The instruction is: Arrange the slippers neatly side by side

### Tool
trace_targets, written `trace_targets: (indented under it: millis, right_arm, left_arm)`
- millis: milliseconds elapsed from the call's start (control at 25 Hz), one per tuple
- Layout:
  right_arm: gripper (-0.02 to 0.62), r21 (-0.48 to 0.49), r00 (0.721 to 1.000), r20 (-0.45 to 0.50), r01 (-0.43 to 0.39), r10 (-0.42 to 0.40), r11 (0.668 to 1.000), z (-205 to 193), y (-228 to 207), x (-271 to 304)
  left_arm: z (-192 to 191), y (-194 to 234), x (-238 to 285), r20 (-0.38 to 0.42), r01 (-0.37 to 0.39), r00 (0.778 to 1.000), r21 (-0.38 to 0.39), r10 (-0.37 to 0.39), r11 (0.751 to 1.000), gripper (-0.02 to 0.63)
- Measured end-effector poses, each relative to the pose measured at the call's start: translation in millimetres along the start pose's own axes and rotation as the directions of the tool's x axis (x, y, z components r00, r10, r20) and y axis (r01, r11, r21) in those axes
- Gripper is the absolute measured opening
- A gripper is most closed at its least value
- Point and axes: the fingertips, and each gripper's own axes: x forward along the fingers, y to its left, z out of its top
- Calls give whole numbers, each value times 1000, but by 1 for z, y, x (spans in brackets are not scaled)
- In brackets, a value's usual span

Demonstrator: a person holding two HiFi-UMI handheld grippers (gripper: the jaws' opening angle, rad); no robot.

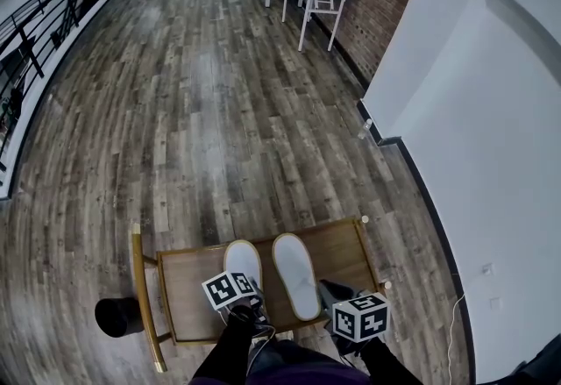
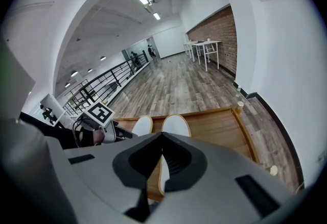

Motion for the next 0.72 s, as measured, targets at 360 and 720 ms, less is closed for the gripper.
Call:
trace_targets:
  millis: [360, 720]
  right_arm:
    - [-2, -6, 1000, -1, -12, 12, 1000, 0, -1, 2]
    - [-2, -9, 1000, -2, -20, 20, 1000, -1, 1, 5]
  left_arm:
    - [-4, 1, -1, 30, 17, 999, -38, -16, 999, 11]
    - [-1, -5, -9, 60, 43, 997, -19, -41, 999, 12]
